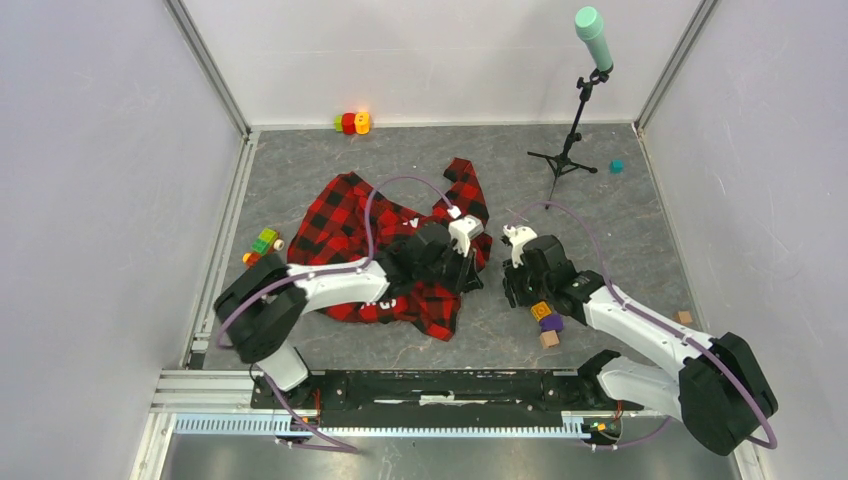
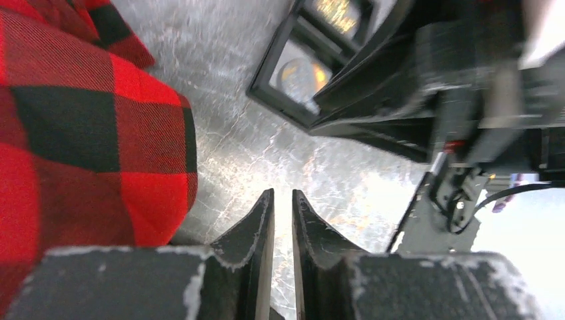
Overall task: Remove the brooch from the garment
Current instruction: Close the brooch box at the center of the board, then flatten out the clothes at the center of the board.
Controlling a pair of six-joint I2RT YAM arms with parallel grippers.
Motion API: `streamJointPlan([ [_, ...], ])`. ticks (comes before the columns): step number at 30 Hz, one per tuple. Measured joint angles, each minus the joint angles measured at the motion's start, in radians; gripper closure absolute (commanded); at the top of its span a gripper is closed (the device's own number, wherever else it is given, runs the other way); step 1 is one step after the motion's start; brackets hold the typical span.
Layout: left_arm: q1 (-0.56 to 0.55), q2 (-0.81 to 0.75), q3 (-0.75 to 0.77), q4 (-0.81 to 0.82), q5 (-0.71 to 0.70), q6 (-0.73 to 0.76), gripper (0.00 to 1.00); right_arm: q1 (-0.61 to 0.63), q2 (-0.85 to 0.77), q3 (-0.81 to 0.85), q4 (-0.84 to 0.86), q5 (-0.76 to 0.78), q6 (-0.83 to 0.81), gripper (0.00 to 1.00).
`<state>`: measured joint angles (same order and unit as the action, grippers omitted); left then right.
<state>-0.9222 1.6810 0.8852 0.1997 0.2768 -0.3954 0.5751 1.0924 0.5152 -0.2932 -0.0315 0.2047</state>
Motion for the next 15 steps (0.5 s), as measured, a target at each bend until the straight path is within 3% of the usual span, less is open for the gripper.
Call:
streamJointPlan([
  [5, 0.003, -0.192, -0.043, -0.056, -0.045, 0.000, 0.67, 0.019, 0.022, 0.007, 0.018, -0.076, 0.002, 0.60],
  [11, 0.056, -0.454, -0.161, -0.175, -0.146, -0.030, 0.31, 0.106, 0.052, 0.010, 0.090, -0.125, 0.035, 0.35],
  [15, 0.117, -0.616, -0.245, -0.272, -0.244, -0.069, 0.12, 0.113, 0.067, 0.034, 0.153, -0.126, 0.044, 0.16],
])
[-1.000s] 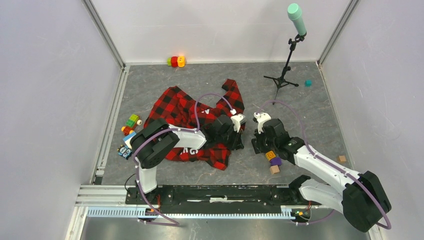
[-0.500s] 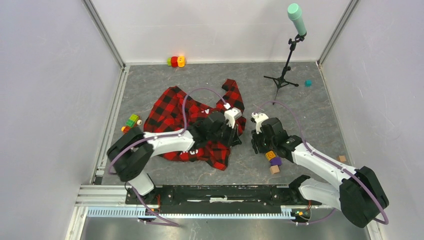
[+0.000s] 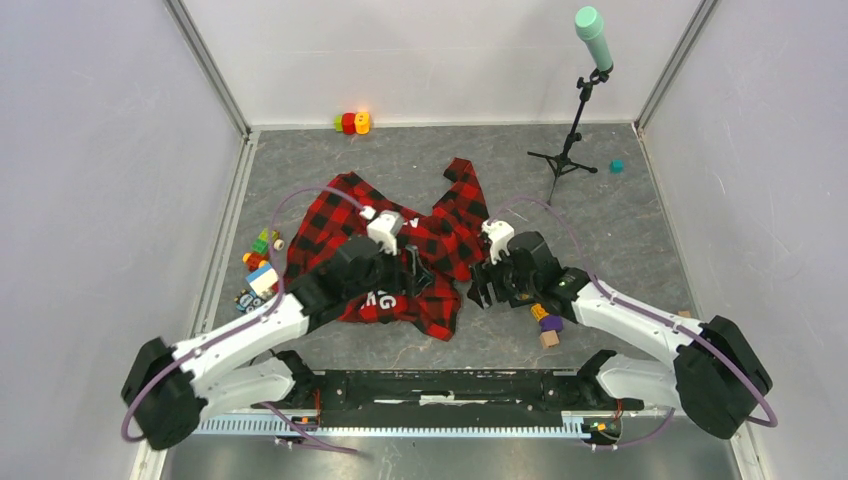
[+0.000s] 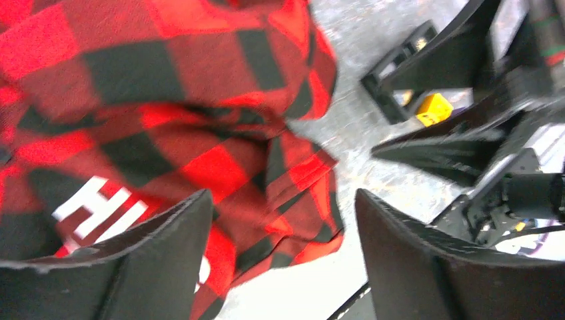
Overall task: Remove the brooch from the garment
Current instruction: Flatten out the clothes at the center of the board.
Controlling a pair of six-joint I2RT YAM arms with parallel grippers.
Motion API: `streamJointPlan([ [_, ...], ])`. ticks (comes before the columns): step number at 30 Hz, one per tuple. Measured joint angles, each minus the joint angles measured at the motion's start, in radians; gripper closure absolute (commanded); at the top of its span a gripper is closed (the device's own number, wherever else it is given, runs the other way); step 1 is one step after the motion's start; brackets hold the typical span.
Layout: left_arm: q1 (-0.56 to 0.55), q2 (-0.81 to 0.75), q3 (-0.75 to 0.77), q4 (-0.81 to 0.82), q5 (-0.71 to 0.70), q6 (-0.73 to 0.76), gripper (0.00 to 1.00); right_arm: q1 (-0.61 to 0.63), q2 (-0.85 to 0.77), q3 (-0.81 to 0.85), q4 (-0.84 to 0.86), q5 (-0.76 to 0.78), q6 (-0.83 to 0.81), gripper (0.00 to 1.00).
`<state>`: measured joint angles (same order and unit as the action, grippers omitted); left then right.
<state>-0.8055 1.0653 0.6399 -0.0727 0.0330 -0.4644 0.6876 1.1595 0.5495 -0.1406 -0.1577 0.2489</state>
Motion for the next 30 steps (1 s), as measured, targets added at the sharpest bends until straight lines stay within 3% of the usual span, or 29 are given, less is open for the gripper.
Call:
streamJointPlan([
  [4, 0.008, -0.152, -0.060, -0.127, -0.113, -0.042, 0.00, 0.000, 0.019, 0.061, 0.079, 0.001, -0.023, 0.06],
  [11, 0.008, -0.303, -0.120, -0.336, -0.310, -0.196, 0.00, 0.021, 0.191, 0.214, 0.205, 0.003, -0.072, 0.05],
  [13, 0.008, -0.304, -0.157, -0.365, -0.332, -0.245, 0.00, 0.035, 0.240, 0.239, 0.222, 0.010, -0.082, 0.09],
  [15, 0.008, -0.302, -0.193, -0.380, -0.340, -0.278, 0.02, 0.049, 0.298, 0.276, 0.225, 0.024, -0.093, 0.22],
  [17, 0.009, -0.286, -0.224, -0.389, -0.343, -0.303, 0.13, 0.058, 0.354, 0.311, 0.231, 0.034, -0.103, 0.48],
  [18, 0.011, -0.269, -0.239, -0.385, -0.343, -0.313, 0.21, 0.061, 0.375, 0.323, 0.232, 0.045, -0.107, 0.69],
  [20, 0.019, -0.239, -0.260, -0.364, -0.340, -0.330, 0.35, 0.063, 0.394, 0.332, 0.235, 0.074, -0.114, 0.90],
  [21, 0.029, -0.225, -0.277, -0.334, -0.334, -0.333, 0.39, 0.063, 0.396, 0.332, 0.232, 0.097, -0.110, 0.96],
  [22, 0.041, -0.213, -0.294, -0.304, -0.323, -0.334, 0.43, 0.061, 0.396, 0.332, 0.232, 0.121, -0.106, 1.00],
  [27, 0.123, -0.151, -0.329, -0.165, -0.256, -0.326, 0.82, 0.021, 0.390, 0.351, 0.228, 0.192, -0.088, 1.00],
  [30, 0.148, -0.097, -0.306, -0.120, -0.223, -0.305, 0.94, -0.022, 0.377, 0.380, 0.218, 0.212, -0.078, 1.00],
])
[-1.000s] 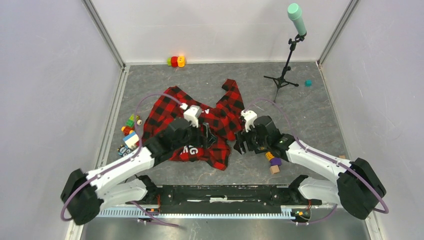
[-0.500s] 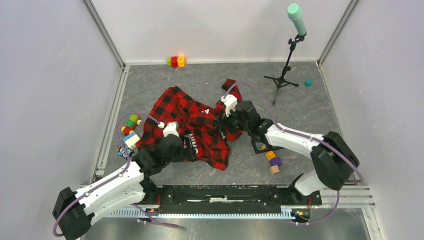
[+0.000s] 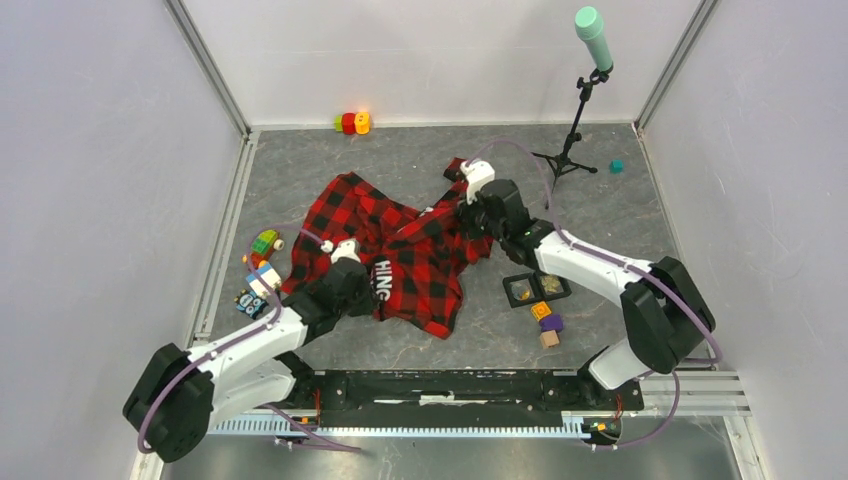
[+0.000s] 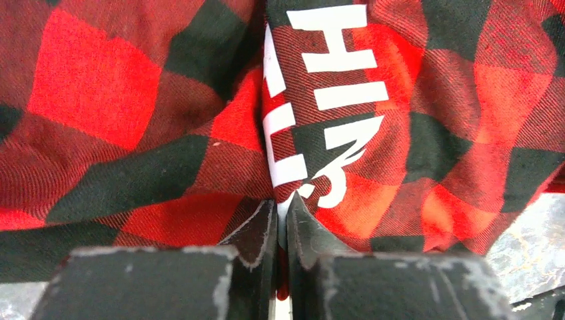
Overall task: Remove the brooch from the garment
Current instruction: Flatten out the clothes at the center of the board.
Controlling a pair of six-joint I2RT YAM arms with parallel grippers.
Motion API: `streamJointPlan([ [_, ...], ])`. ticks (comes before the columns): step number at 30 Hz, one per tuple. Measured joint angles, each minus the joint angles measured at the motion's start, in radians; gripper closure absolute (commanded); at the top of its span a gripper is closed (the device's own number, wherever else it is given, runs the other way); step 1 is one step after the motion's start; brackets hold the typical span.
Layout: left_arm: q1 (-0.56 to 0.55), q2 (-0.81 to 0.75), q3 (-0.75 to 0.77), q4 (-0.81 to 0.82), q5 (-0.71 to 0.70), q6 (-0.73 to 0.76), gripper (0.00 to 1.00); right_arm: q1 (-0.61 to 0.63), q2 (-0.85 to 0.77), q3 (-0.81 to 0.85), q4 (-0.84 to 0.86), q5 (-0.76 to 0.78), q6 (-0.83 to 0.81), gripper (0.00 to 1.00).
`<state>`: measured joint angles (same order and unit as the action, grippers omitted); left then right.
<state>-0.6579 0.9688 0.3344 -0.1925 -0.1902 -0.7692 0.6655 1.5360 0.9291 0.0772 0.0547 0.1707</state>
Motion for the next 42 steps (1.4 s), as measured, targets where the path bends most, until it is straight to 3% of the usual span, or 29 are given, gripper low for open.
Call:
streamJointPlan([
  [6, 0.051, 0.076, 0.251, -0.075, 0.067, 0.095, 0.98, -0.117, -0.013, 0.164, -0.095, 0.023, 0.010, 1.00],
  [13, 0.175, 0.206, 0.918, -0.283, 0.142, 0.232, 0.98, -0.227, 0.006, 0.492, -0.224, 0.011, 0.017, 1.00],
  [18, 0.364, 0.319, 1.379, -0.430, 0.209, 0.303, 0.98, -0.269, 0.016, 0.696, -0.293, -0.035, 0.014, 1.00],
  [23, 0.497, 0.427, 1.620, -0.521, 0.283, 0.337, 0.98, -0.257, -0.008, 0.768, -0.325, -0.166, 0.008, 1.00],
  [26, 0.540, 0.444, 1.583, -0.537, 0.309, 0.346, 0.98, -0.223, -0.078, 0.668, -0.326, -0.225, 0.007, 1.00],
  [28, 0.555, 0.429, 1.472, -0.520, 0.318, 0.346, 0.98, -0.160, -0.156, 0.518, -0.313, -0.245, 0.005, 1.00],
  [33, 0.562, 0.357, 0.990, -0.385, 0.317, 0.319, 0.95, 0.086, -0.235, 0.132, -0.257, -0.299, 0.008, 0.99],
  [35, 0.562, 0.346, 0.826, -0.352, 0.286, 0.290, 0.95, 0.172, -0.206, 0.001, -0.234, -0.332, 0.016, 0.88],
  [40, 0.561, 0.321, 0.646, -0.330, 0.102, 0.198, 0.95, 0.326, -0.110, -0.178, -0.220, -0.373, 0.041, 0.39],
  [42, 0.560, 0.319, 0.642, -0.334, 0.002, 0.154, 0.93, 0.345, -0.116, -0.200, -0.210, -0.367, 0.041, 0.32],
])
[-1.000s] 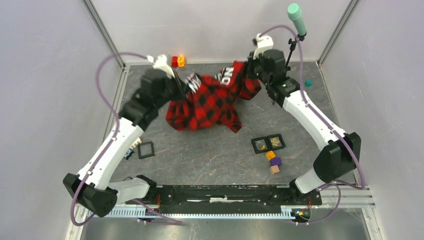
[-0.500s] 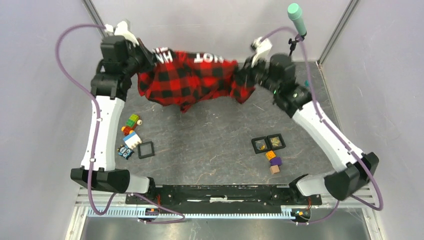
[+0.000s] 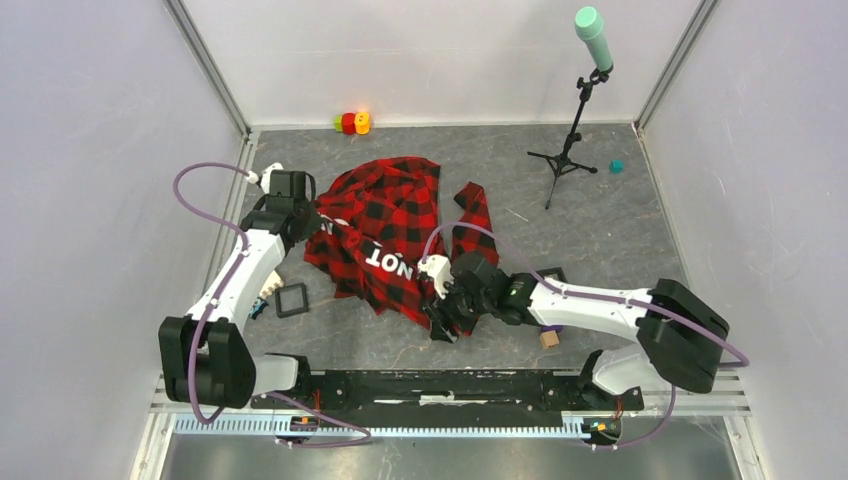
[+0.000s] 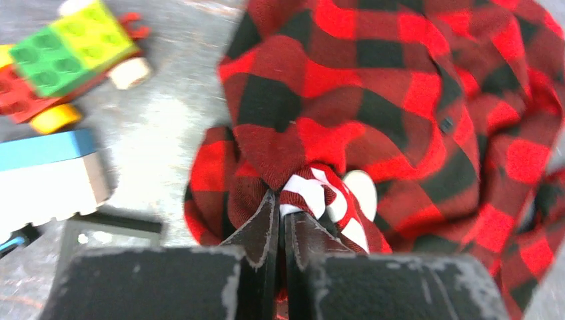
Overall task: Remove the brooch from the garment
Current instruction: Flatten out the clothes at the center of the board.
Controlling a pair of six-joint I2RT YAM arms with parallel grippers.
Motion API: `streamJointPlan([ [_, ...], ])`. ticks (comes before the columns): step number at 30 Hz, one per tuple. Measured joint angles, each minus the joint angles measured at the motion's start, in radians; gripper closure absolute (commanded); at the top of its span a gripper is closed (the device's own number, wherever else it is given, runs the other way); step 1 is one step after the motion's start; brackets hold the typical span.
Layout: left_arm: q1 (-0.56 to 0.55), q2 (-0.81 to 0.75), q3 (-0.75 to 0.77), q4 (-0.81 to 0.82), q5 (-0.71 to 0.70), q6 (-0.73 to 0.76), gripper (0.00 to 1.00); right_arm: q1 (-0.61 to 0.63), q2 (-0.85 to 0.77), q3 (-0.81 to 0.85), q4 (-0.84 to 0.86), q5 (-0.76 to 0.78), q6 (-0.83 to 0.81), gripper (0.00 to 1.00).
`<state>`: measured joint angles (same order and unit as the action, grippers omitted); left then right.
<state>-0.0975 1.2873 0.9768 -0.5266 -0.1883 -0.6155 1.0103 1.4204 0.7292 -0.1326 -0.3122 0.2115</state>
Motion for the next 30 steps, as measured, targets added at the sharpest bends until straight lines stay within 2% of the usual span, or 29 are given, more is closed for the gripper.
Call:
streamJointPlan([
  [4, 0.000, 0.000, 0.000, -0.035, -0.182, -0.084, 0.80, -0.024, -0.067, 0.000, 0.027, 0.072, -0.008, 0.35],
  [6, 0.000, 0.000, -0.005, -0.051, -0.233, -0.113, 0.55, -0.056, -0.092, 0.017, 0.039, 0.118, -0.007, 0.38],
  [7, 0.000, 0.000, -0.013, -0.051, -0.252, -0.124, 0.49, -0.074, -0.092, 0.030, 0.047, 0.134, -0.005, 0.39],
  [9, 0.000, -0.006, -0.038, -0.048, -0.263, -0.124, 0.42, -0.107, -0.087, 0.051, 0.073, 0.162, 0.002, 0.41],
  [12, -0.023, -0.050, -0.075, -0.049, -0.266, -0.098, 0.33, -0.134, -0.057, 0.072, 0.129, 0.173, 0.010, 0.55],
  [13, -0.041, -0.078, -0.082, -0.050, -0.271, -0.089, 0.31, -0.135, -0.034, 0.081, 0.148, 0.162, 0.013, 0.57],
  [17, -0.142, -0.227, -0.085, -0.035, -0.249, -0.041, 0.30, -0.099, 0.116, 0.121, 0.218, 0.110, 0.039, 0.67],
  [20, -0.198, -0.291, -0.083, -0.027, -0.177, -0.019, 0.30, -0.032, 0.206, 0.109, 0.258, 0.069, 0.065, 0.68],
  [23, -0.251, -0.274, -0.084, -0.038, -0.116, -0.011, 0.31, 0.045, 0.238, 0.064, 0.306, 0.017, 0.082, 0.69],
  [28, -0.351, -0.223, -0.143, -0.045, 0.034, -0.014, 0.37, 0.090, 0.193, -0.009, 0.355, -0.058, 0.073, 0.52],
  [29, -0.373, -0.219, -0.167, -0.045, 0.051, -0.020, 0.39, 0.076, 0.160, -0.025, 0.353, -0.058, 0.068, 0.49],
  [30, -0.394, -0.217, -0.194, -0.047, 0.066, -0.029, 0.47, 0.056, 0.127, -0.033, 0.349, -0.058, 0.063, 0.46],
])
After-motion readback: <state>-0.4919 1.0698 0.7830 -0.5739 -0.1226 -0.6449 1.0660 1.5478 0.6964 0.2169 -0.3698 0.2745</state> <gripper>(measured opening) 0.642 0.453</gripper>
